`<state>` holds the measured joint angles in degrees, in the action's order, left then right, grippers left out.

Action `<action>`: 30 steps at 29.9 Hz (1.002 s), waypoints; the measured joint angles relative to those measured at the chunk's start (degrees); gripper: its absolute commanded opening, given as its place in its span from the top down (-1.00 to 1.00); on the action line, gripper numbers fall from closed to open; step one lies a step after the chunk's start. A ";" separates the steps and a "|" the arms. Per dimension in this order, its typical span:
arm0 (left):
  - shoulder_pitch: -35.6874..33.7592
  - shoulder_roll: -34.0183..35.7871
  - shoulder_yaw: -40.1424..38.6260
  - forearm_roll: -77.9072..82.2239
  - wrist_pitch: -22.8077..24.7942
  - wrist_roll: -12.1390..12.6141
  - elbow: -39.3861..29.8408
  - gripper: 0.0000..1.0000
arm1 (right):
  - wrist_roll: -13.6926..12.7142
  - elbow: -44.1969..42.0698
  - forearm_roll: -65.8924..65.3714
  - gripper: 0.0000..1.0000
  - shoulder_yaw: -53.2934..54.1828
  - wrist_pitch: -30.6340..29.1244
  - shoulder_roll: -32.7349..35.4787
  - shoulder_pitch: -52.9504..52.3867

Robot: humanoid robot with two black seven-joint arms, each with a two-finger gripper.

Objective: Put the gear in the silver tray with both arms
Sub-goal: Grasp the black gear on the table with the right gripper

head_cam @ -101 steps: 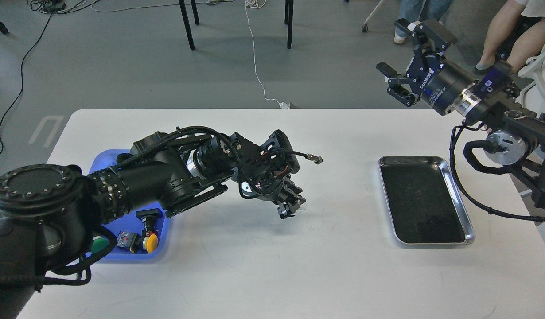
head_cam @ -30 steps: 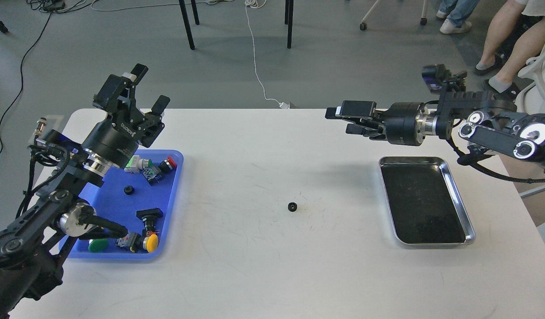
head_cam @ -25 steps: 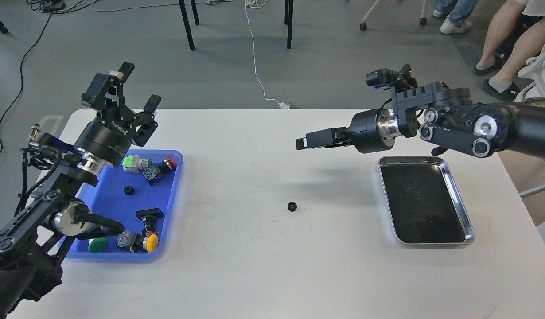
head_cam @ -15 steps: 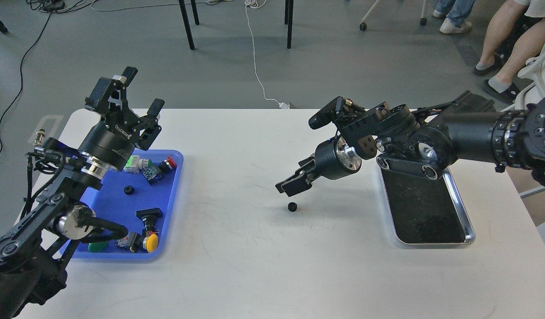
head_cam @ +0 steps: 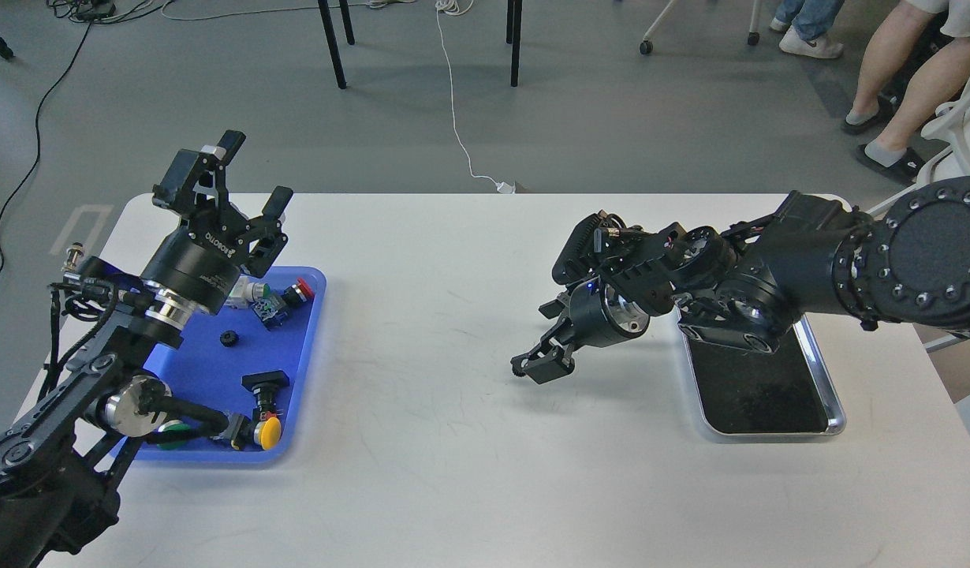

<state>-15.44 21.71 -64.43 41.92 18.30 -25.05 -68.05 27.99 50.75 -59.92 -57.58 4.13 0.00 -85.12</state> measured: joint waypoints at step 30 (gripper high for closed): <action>2.56 0.20 -0.85 0.17 0.09 0.00 -1.13 -0.96 | 0.00 -1.91 0.17 -0.33 -0.41 8.07 0.00 7.96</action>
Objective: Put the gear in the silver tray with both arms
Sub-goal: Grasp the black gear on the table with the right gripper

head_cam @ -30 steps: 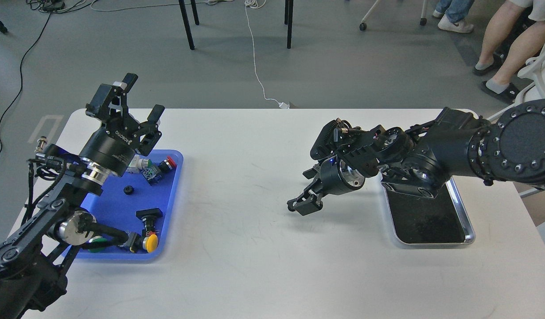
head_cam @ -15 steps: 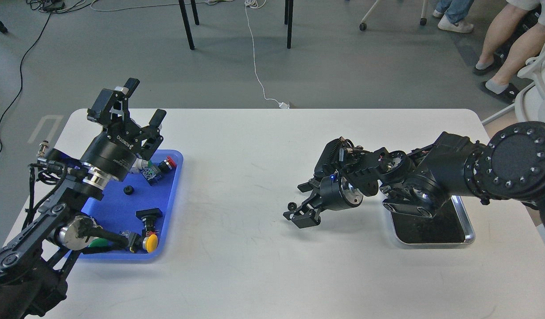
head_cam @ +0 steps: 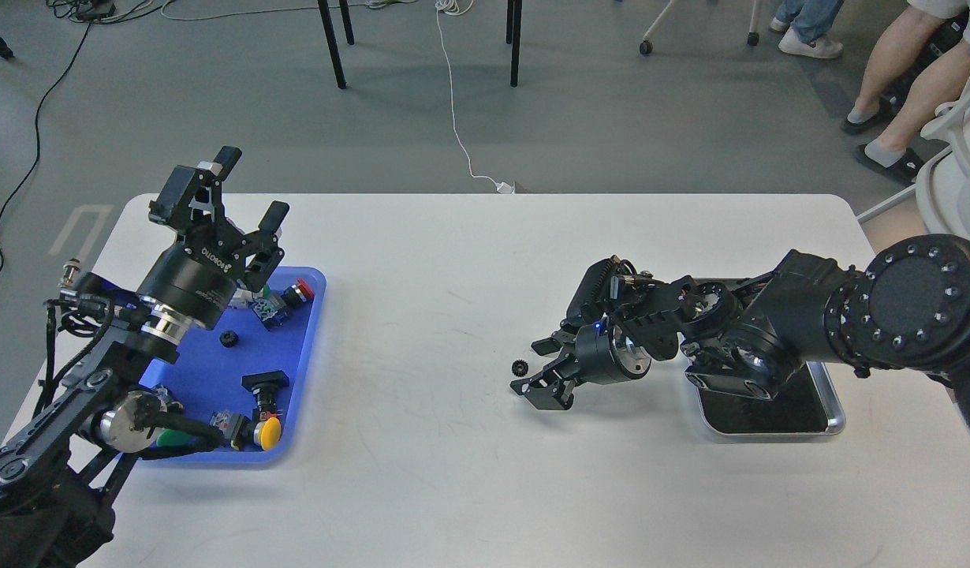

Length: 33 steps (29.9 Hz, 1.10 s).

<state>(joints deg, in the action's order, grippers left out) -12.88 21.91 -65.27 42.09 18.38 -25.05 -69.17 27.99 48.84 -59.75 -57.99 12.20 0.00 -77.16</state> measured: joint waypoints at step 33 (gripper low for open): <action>0.66 0.06 -0.65 -0.07 0.08 0.00 -0.09 -0.96 | 0.01 -2.16 0.26 0.33 0.70 2.17 -0.01 2.40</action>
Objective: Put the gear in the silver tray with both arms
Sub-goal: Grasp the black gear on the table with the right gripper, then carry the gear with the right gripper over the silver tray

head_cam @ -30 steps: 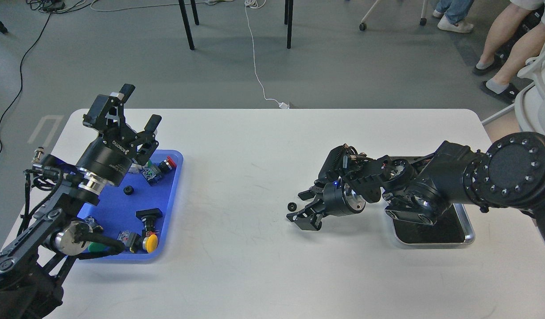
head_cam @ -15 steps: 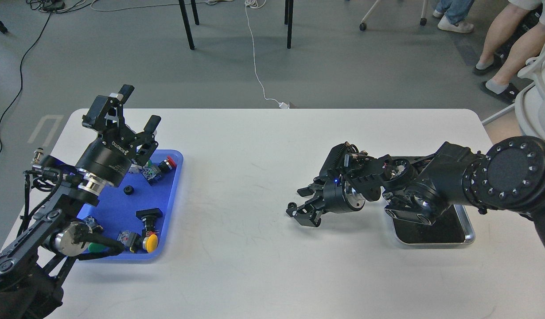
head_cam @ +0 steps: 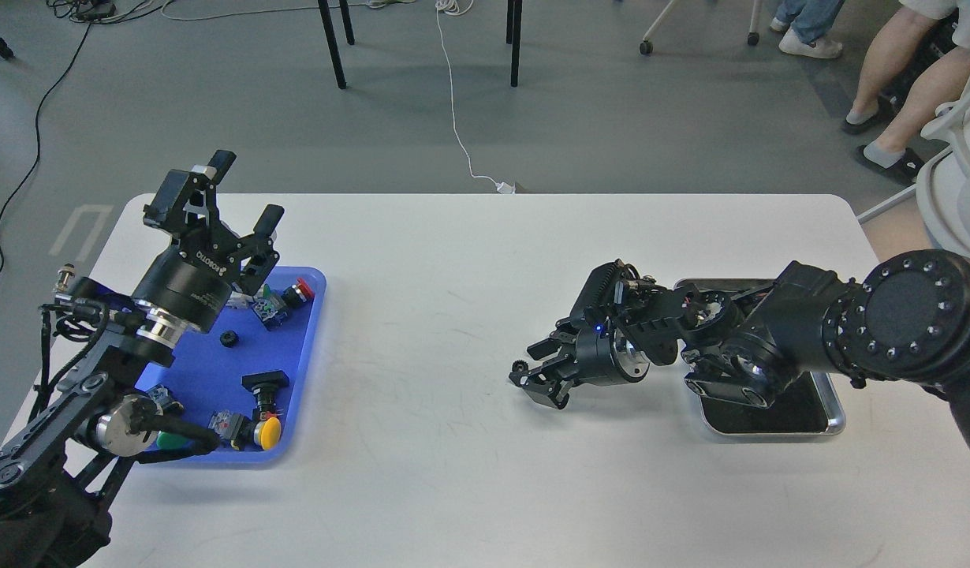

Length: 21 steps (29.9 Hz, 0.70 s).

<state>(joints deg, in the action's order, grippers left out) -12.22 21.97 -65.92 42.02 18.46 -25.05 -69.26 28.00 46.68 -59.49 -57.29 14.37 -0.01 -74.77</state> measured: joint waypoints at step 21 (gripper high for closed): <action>0.36 0.00 -0.09 0.08 0.00 0.00 0.00 -0.96 | -0.02 -0.13 -0.03 0.60 0.16 0.21 0.00 -0.19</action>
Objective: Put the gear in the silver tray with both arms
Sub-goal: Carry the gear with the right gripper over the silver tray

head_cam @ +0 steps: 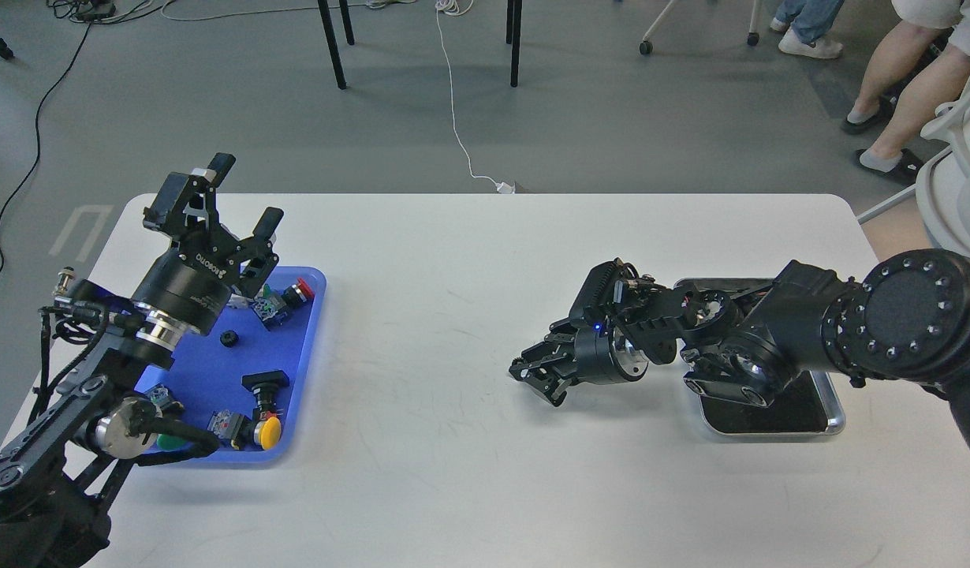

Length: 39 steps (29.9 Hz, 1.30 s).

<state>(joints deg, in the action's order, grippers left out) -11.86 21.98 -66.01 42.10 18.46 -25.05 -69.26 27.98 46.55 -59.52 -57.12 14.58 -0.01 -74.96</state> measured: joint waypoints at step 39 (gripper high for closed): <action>0.09 -1.29 0.20 0.15 0.00 0.00 -1.25 -0.96 | 0.03 9.61 -14.33 0.57 -4.39 -0.89 28.48 -11.16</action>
<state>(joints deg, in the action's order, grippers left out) -11.77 20.69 -65.82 42.25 18.46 -25.05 -70.51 28.01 56.16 -73.85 -61.52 13.68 28.47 -86.12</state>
